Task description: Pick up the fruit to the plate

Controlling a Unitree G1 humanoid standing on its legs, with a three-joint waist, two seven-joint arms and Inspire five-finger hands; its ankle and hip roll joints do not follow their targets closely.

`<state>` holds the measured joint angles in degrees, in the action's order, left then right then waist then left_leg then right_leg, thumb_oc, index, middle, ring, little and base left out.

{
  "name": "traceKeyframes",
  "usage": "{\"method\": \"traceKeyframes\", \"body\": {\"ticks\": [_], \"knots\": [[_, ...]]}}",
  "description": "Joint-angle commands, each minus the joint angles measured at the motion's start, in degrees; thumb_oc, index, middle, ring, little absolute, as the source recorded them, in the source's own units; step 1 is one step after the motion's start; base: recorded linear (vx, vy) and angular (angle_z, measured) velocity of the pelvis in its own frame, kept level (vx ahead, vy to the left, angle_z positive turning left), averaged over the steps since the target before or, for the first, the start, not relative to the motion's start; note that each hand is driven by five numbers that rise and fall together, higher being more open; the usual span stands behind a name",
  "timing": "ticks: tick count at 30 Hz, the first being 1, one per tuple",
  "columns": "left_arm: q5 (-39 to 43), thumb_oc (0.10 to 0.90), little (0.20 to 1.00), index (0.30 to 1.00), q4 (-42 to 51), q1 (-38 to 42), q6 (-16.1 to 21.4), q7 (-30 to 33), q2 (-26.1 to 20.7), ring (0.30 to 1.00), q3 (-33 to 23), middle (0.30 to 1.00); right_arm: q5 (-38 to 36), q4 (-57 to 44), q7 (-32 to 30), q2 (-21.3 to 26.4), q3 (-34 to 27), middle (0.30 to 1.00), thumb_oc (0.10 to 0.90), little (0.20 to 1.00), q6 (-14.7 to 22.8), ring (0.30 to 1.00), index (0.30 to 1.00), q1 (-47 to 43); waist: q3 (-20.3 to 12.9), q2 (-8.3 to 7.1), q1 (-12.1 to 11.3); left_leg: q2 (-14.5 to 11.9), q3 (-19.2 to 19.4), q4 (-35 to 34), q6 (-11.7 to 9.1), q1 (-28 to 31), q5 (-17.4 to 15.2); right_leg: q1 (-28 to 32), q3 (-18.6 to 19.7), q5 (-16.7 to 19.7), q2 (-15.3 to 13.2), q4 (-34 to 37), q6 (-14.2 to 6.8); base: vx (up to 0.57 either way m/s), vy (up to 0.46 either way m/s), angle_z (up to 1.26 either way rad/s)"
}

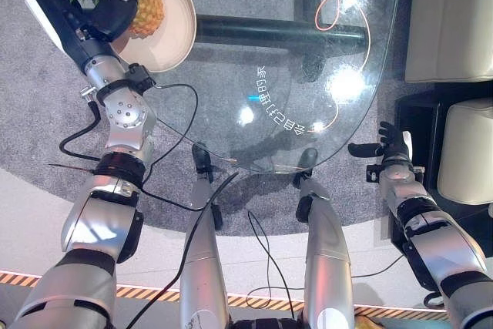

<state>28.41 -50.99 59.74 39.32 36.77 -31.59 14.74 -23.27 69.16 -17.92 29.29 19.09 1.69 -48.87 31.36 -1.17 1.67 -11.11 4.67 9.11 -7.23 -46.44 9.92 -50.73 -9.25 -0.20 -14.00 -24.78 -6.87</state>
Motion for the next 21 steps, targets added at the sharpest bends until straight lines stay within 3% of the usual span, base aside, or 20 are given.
{"method": "traceKeyframes", "body": {"ticks": [1,21], "knots": [[-0.7,0.800,0.900,0.900,4.0,3.0,7.0,0.3,-1.9,0.900,-4.2,0.900,-1.6,0.5,-3.1,2.2,-2.8,0.900,0.800,0.900,0.4,0.900,0.900,2.2,-1.6,-0.89,-1.8,-0.9,-2.4,7.8,-1.2,-1.7,-7.0,1.5,-1.2,2.6,-1.9,4.3,-2.5,0.00,0.000,0.00],[2.0,0.800,0.900,0.900,5.7,-3.1,7.2,-4.3,-0.8,0.900,-5.9,0.900,-1.9,3.7,-2.1,2.2,-5.0,0.900,0.800,0.900,-0.8,0.900,0.900,5.2,-1.6,-0.24,-3.0,-1.5,-1.6,4.7,-1.3,6.0,-6.5,8.8,-1.8,2.6,-2.9,6.7,-3.4,-0.01,-0.002,0.00]]}}
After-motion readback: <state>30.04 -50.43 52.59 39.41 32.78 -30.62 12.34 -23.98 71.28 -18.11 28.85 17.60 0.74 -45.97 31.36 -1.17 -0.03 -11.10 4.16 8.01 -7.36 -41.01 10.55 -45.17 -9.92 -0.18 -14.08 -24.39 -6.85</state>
